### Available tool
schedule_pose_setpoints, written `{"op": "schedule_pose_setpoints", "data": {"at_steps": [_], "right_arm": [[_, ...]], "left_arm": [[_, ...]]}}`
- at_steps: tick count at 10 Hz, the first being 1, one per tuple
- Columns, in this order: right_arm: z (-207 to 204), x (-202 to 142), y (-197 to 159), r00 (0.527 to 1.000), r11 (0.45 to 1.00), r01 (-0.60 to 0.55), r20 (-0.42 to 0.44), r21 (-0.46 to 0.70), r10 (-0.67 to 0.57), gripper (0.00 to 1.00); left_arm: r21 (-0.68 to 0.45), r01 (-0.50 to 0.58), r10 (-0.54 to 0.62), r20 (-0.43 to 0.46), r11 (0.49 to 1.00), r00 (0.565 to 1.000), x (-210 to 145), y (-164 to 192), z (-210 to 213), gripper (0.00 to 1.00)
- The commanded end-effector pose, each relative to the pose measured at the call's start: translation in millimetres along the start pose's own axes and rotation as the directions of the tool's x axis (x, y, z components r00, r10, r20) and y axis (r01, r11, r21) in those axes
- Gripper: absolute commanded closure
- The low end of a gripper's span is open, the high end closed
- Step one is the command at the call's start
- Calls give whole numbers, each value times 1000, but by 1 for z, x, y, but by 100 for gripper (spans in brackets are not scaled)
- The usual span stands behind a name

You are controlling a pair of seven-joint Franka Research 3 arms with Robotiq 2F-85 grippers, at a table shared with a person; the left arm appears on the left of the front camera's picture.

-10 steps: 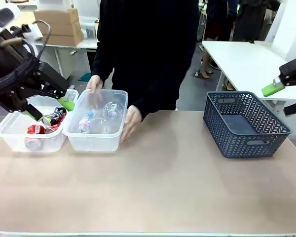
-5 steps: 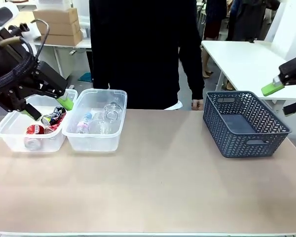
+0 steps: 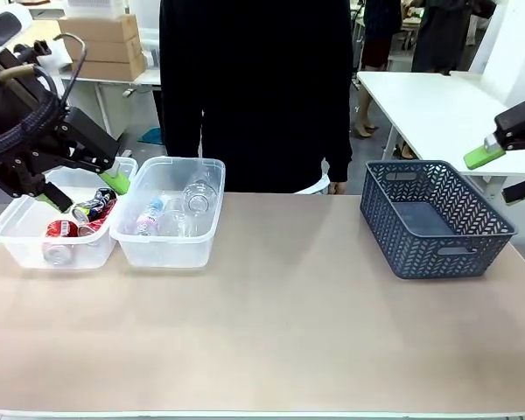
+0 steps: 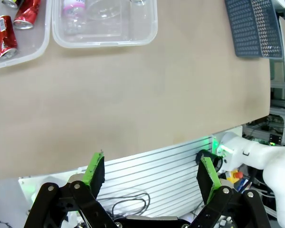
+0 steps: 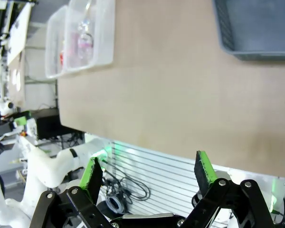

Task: Sort the waste into each basket.
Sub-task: Release the Organizing box you were holding.

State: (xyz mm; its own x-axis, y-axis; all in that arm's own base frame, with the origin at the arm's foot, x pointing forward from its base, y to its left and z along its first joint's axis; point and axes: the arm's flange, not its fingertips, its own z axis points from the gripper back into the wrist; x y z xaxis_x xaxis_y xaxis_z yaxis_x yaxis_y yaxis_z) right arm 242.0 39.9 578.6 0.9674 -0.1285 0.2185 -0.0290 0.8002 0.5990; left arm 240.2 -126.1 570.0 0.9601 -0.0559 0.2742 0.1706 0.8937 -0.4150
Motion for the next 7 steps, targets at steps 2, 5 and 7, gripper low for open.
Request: {"op": "schedule_pose_setpoints", "data": {"at_steps": [2,5,7], "right_arm": [[1,5,-1,1000,1000,-16,6,25,16,0],[1,5,-1,1000,1000,-16,6,25,16,0],[1,5,-1,1000,1000,-16,6,25,16,0]], "left_arm": [[-21,3,-3,4,1000,1000,3,0,0,0],[-21,3,-3,4,1000,1000,3,0,0,0],[-21,3,-3,4,1000,1000,3,0,0,0]]}}
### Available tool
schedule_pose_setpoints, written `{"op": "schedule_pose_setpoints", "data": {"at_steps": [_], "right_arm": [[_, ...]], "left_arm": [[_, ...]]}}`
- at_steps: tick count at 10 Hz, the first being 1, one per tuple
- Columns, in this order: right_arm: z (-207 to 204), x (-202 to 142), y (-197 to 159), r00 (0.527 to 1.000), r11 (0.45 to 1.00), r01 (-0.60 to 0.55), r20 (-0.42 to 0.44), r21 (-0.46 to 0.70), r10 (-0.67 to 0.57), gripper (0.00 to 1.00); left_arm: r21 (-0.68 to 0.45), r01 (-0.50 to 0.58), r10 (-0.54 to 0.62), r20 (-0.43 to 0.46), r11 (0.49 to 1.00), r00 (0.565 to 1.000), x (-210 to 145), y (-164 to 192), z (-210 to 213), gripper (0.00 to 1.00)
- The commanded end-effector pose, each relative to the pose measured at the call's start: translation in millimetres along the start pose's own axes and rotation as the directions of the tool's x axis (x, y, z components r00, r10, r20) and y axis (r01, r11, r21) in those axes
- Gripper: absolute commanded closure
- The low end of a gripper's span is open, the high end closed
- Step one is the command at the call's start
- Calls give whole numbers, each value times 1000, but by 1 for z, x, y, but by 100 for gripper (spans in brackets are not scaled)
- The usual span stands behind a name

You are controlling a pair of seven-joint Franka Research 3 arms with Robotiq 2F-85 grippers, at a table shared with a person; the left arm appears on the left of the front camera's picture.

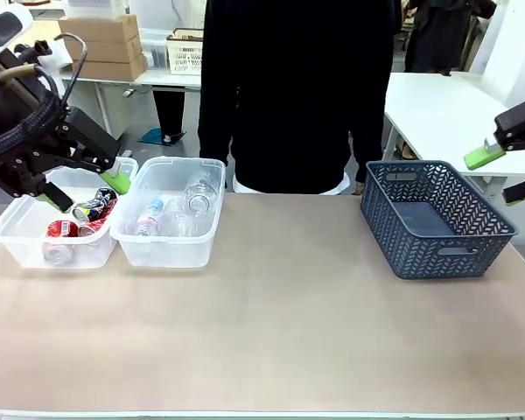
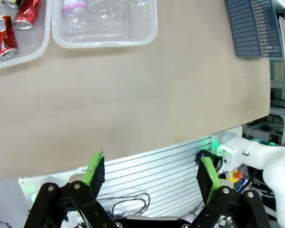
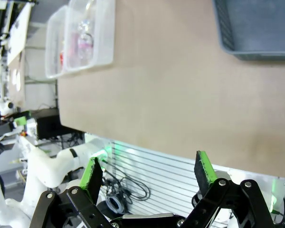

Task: Sort the waste into each basket.
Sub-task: Release the Organizing box you were holding.

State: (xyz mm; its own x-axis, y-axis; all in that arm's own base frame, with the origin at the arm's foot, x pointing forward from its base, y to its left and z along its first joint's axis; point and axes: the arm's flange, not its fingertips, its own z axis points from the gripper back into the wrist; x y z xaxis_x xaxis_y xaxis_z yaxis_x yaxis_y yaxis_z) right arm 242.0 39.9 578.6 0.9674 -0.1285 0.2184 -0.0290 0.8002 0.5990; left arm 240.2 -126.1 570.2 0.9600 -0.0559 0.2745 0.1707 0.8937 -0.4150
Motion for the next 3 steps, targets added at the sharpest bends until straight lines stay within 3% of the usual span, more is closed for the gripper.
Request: {"op": "schedule_pose_setpoints", "data": {"at_steps": [1,3], "right_arm": [[1,5,-1,1000,1000,-16,6,25,16,0],[1,5,-1,1000,1000,-16,6,25,16,0]], "left_arm": [[-21,3,-3,4,1000,1000,3,1,-1,0],[-21,3,-3,4,1000,1000,3,1,-1,0]]}}
